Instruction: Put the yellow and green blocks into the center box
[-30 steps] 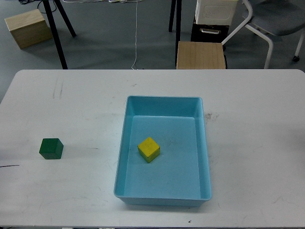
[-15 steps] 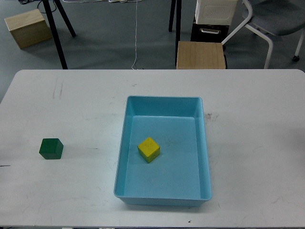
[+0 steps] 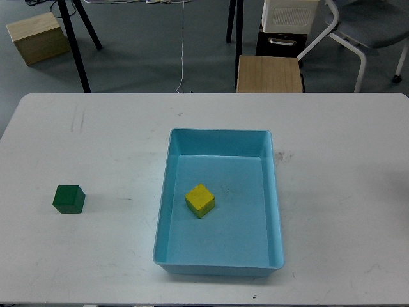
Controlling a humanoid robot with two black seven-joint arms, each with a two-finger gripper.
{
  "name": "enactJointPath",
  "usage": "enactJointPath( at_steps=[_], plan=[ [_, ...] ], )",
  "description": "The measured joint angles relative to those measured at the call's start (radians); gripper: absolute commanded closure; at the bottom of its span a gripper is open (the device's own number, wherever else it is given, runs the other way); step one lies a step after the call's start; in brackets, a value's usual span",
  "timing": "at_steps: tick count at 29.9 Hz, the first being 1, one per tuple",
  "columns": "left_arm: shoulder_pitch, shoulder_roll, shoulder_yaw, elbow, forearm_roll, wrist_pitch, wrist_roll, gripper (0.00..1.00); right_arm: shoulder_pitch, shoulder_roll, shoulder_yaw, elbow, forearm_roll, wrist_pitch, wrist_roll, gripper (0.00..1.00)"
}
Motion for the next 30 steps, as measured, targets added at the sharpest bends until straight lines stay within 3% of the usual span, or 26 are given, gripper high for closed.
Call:
enactJointPath(
  at_steps=[4,7,15,17,23,30],
  plan=[
    [-0.012,0.041,-0.005,0.003,0.011,0.0,-0.019,0.0,0.0,0.002,0.001,0.004,0.0,0.0,0.001,0.01],
    [-0.029,0.08,-0.006,-0.01,0.104,0.0,-0.057,0.0,0.0,0.002,0.001,0.004,0.001,-0.006,0.001,0.01],
    [-0.189,0.176,-0.007,-0.105,0.813,0.0,-0.3,0.0,0.001,0.008,-0.001,0.007,0.002,-0.029,0.001,0.01],
    [-0.255,0.185,-0.009,-0.112,0.958,-0.001,-0.327,0.0,0.0,0.01,-0.001,0.008,0.002,-0.032,0.001,0.01],
    [-0.458,0.26,-0.009,-0.167,1.245,0.0,-0.329,0.0,-0.003,0.011,-0.001,0.008,0.002,-0.036,0.002,0.01],
    [-0.649,0.274,-0.011,-0.365,1.743,0.0,-0.327,0.0,-0.003,0.015,-0.002,0.006,0.001,-0.037,0.002,0.01]
  ],
)
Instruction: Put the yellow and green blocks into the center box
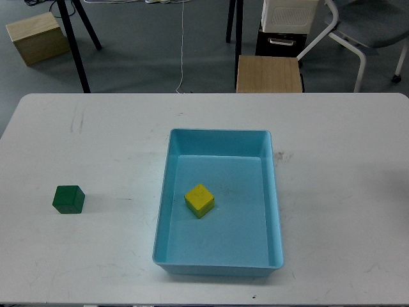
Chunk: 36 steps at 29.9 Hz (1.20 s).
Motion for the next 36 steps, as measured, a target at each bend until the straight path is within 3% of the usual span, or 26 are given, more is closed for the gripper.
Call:
enactJointPath(
  at_steps=[5,10,15,22,28,36],
  plan=[
    [-0.014,-0.05,0.007,-0.122,0.392,0.0,0.003,0.0,0.0,0.001,0.0,0.0,0.0,0.0,0.0,0.01],
    [-0.002,-0.127,0.041,-0.138,0.504,0.0,0.004,0.0,0.0,0.001,0.0,0.001,0.0,0.0,0.0,0.01],
    [-0.002,-0.222,0.171,-0.14,0.616,0.0,0.007,0.0,0.0,0.003,0.0,0.002,0.0,0.0,0.0,0.01],
    [-0.007,-0.386,0.406,-0.12,0.988,0.0,0.013,0.0,0.001,0.003,0.0,0.003,0.0,0.0,0.0,0.01],
    [0.033,-0.453,0.436,-0.058,1.052,0.008,0.076,0.0,0.002,0.001,0.001,0.005,0.0,-0.005,0.0,0.01],
    [0.141,-0.47,0.438,-0.026,1.055,0.01,0.086,0.0,0.003,0.006,0.004,0.008,0.001,-0.012,0.0,0.01]
  ],
)
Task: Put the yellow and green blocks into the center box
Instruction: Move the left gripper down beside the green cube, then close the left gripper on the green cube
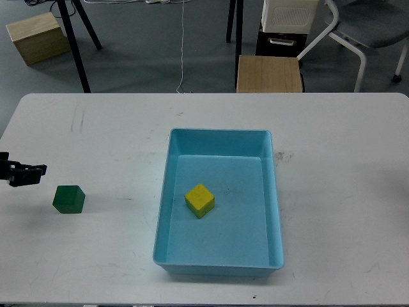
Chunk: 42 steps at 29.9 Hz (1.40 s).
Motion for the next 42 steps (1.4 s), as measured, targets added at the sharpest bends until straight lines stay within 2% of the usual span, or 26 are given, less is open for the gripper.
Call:
enactJointPath(
  at_steps=[9,18,28,42],
  plan=[
    [0.067,-0.024,0.0,0.006,-0.009,-0.01,0.0,0.0,0.0,0.014,0.0,-0.002,-0.001,-0.002,0.0,0.01],
    [0.057,-0.056,-0.001,0.002,-0.026,-0.01,0.001,0.0,0.0,0.016,-0.003,-0.007,-0.003,-0.001,0.0,0.01],
    [0.053,-0.131,0.0,0.061,-0.027,-0.01,0.035,0.0,0.0,0.015,-0.003,-0.007,-0.003,0.0,0.0,0.01],
    [0.053,-0.175,0.001,0.102,-0.025,-0.009,0.037,0.0,0.001,0.006,-0.004,-0.007,-0.003,-0.001,0.0,0.01]
  ],
)
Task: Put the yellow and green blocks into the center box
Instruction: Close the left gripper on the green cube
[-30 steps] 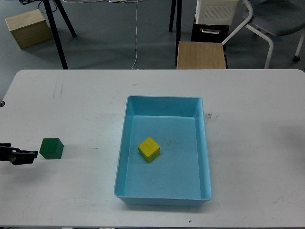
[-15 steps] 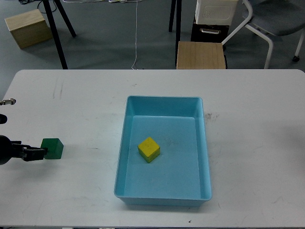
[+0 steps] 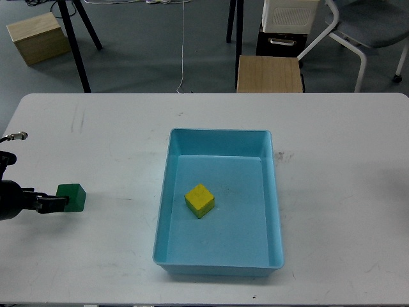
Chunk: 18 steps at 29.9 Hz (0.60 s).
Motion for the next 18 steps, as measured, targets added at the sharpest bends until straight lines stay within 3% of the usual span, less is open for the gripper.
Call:
enactJointPath(
  at_steps=[18],
  plan=[
    [-0.053,0.049,-0.004,-0.032,-0.043,-0.001,0.009,0.0,-0.002,0.001,-0.004,-0.003,0.0,0.0,0.0,0.01]
  ],
)
